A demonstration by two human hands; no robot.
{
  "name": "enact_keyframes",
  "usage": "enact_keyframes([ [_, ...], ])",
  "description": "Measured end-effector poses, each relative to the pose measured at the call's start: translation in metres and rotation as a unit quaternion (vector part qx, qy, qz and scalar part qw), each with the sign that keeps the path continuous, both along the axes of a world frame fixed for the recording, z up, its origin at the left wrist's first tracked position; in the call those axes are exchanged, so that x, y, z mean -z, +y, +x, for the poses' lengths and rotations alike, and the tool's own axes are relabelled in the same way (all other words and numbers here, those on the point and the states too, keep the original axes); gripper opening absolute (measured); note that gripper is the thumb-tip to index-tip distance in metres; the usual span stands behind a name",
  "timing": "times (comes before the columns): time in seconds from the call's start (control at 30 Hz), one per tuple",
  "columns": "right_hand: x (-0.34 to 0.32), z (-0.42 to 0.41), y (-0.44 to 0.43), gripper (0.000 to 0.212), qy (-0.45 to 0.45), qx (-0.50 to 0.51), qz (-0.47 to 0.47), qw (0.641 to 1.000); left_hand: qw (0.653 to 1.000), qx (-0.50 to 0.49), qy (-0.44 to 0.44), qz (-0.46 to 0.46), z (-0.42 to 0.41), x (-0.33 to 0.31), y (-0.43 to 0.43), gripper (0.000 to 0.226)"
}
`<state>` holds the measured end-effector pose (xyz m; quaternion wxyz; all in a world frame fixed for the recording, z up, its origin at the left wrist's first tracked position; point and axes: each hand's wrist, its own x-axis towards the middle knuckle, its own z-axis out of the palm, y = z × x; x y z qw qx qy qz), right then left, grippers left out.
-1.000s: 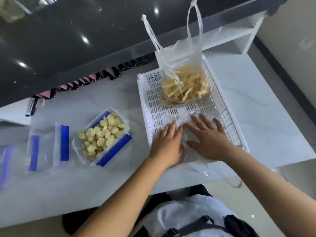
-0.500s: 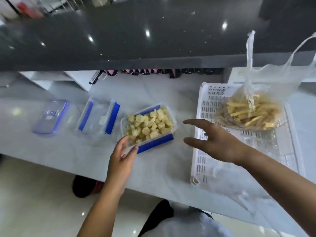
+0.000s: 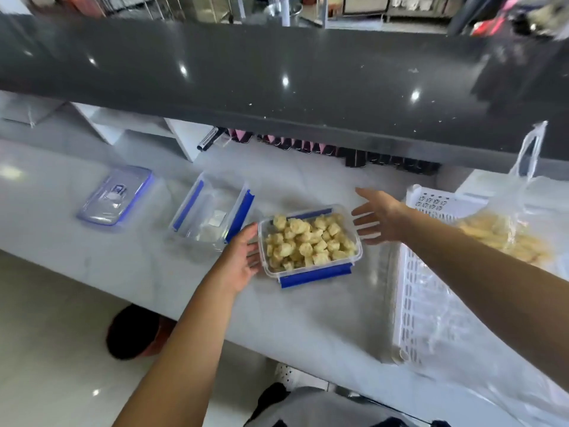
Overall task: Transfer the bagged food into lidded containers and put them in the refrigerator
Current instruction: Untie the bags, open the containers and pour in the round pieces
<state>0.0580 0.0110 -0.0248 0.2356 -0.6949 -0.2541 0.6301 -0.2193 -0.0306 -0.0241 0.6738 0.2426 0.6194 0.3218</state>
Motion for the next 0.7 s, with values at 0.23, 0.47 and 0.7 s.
enact_keyframes([
  [0.23,0.016,-0.046,-0.018,0.058,-0.010,-0.007,-0.033,0.999,0.999,-0.012,-0.014,-0.034,-0.056,0.013,-0.012,0.049],
  [0.47,0.017,-0.013,-0.045,0.062,-0.025,0.012,-0.055,0.998,0.996,0.081,-0.035,0.013,-0.028,0.003,-0.042,0.029],
  [0.7,0.023,-0.040,-0.040,0.064,0.017,-0.019,-0.058,0.998,0.999,-0.020,-0.041,-0.016,-0.076,0.019,-0.047,0.032],
])
